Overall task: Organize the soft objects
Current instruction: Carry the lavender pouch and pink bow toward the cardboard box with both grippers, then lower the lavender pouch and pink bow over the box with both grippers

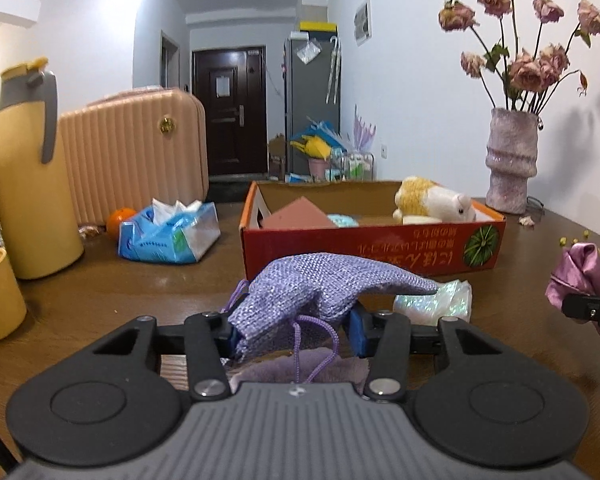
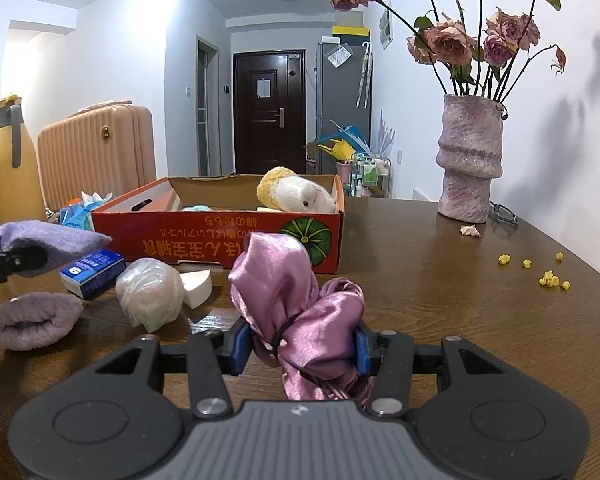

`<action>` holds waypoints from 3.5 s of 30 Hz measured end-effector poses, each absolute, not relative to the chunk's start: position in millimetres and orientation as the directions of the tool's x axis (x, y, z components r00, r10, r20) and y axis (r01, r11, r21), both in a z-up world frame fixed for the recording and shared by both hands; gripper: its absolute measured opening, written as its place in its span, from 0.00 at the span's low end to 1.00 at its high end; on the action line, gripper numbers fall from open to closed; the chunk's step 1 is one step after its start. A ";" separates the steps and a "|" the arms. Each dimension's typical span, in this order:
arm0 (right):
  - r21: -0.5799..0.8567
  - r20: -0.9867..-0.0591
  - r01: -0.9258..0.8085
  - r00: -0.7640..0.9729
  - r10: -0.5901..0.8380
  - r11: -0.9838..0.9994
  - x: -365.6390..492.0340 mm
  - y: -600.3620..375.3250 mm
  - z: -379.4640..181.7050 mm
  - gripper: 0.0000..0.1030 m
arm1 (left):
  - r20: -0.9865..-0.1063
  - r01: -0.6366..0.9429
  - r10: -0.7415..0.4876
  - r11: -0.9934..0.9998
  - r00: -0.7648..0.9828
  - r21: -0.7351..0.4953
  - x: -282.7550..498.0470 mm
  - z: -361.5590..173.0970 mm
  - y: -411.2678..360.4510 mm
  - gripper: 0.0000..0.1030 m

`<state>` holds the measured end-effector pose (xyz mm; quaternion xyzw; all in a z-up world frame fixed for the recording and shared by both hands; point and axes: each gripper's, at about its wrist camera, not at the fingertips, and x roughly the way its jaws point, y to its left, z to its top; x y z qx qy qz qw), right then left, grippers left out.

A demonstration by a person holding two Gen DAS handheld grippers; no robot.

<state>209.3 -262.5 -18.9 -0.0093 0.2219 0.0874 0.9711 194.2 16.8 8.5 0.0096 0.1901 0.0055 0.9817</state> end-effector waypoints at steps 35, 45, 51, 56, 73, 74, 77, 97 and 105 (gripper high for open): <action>0.018 -0.282 -0.222 0.934 0.218 0.975 222.5 -228.3 13.3 0.48 | -0.231 -0.042 0.041 0.999 0.972 0.000 196.5 43.5 -13.3 0.47; 0.004 -0.247 -0.226 0.944 0.220 0.974 239.2 -220.7 19.7 0.48 | -0.209 -0.043 0.045 0.999 0.977 0.018 214.7 51.1 -22.5 0.47; -0.002 -0.243 -0.224 0.945 0.217 0.975 253.8 -218.1 19.3 0.48 | -0.201 -0.044 0.047 0.999 0.979 0.016 230.1 53.8 -24.8 0.47; -0.006 -0.241 -0.221 0.947 0.214 0.975 265.2 -218.1 19.6 0.48 | -0.198 -0.049 0.051 0.999 0.979 0.014 243.3 55.1 -23.3 0.47; -0.019 -0.239 -0.246 0.942 0.234 0.969 304.5 -204.2 19.7 0.48 | -0.197 -0.068 0.072 0.997 0.978 0.027 285.0 55.9 -21.4 0.47; -0.019 -0.239 -0.247 0.942 0.235 0.969 306.6 -203.6 19.5 0.48 | -0.198 -0.067 0.071 0.997 0.978 0.027 288.1 55.7 -21.4 0.47; -0.019 -0.242 -0.248 0.941 0.236 0.969 313.3 -202.2 18.6 0.48 | -0.197 -0.066 0.070 0.997 0.978 0.027 293.2 55.8 -22.1 0.47; -0.005 -0.239 -0.245 0.942 0.237 0.969 351.6 -194.4 19.4 0.48 | -0.206 -0.075 0.080 0.997 0.975 0.030 329.8 54.6 -19.3 0.47; 0.001 -0.242 -0.244 0.941 0.237 0.970 369.8 -190.2 19.0 0.48 | -0.211 -0.072 0.075 0.997 0.975 0.020 342.0 53.0 -14.6 0.47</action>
